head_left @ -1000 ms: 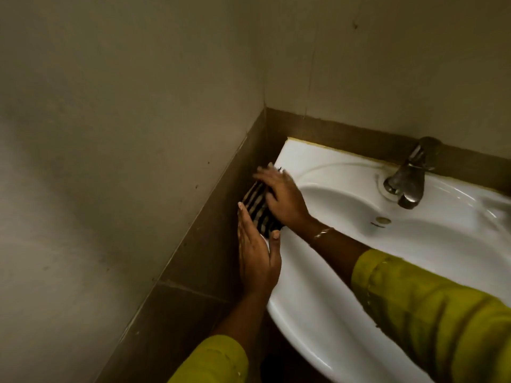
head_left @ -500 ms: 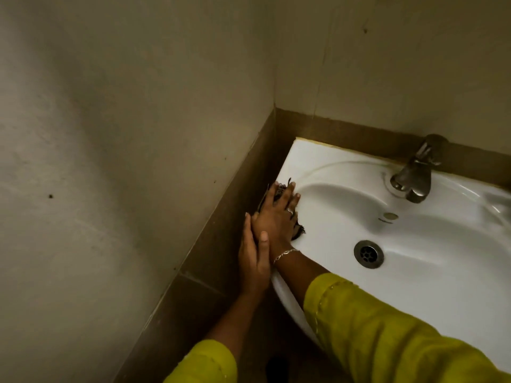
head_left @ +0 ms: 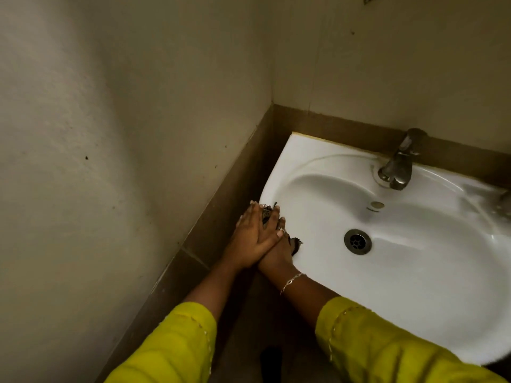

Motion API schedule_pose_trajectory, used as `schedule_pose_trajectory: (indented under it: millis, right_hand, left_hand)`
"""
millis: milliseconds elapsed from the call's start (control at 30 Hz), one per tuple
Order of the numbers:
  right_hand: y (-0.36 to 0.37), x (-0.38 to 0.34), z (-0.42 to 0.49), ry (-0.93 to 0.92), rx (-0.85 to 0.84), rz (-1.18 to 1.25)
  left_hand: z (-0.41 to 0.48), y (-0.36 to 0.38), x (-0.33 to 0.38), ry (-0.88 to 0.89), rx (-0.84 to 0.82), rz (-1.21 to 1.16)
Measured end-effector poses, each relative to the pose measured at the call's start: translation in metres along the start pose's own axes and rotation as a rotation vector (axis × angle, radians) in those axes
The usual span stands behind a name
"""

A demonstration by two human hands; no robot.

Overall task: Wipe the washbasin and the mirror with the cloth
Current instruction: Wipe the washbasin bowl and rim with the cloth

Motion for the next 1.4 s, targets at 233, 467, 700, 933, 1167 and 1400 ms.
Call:
schedule_pose_trajectory:
  millis: [233, 467, 700, 933, 1167, 1400]
  right_hand:
    - [0.013, 0.009, -0.051, -0.163, -0.013, -0.119]
    - [-0.002, 0.037, -0.103, -0.258, 0.14, -0.332]
    - [0.007, 0.07, -0.146, -0.402, 0.159, -0.523]
    - [-0.003, 0.111, -0.174, -0.434, 0.303, -0.716]
    - [-0.014, 0.161, -0.197, -0.561, 0.425, -0.708]
    - [-0.021, 0.226, -0.21, -0.709, 0.517, -0.715]
  left_hand:
    - [-0.028, 0.021, 0.007, 0.071, -0.069, 0.337]
    - [-0.054, 0.059, 0.02, 0.118, -0.103, 0.465]
    - [-0.076, 0.11, 0.038, 0.141, -0.203, 0.447]
    - [-0.087, 0.156, 0.062, 0.146, -0.27, 0.413]
    - [-0.094, 0.21, 0.094, 0.19, -0.271, 0.336]
    - [-0.091, 0.27, 0.126, 0.202, -0.252, 0.263]
Point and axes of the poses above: each hand's wrist, its own z-axis towards the middle knuckle, its own y-axis out of the palm, x = y × z, the point moved 8 cm from there along z, towards the middle knuckle, and after that the axes turned 15 degrees about -z, right-handed, at the moved point
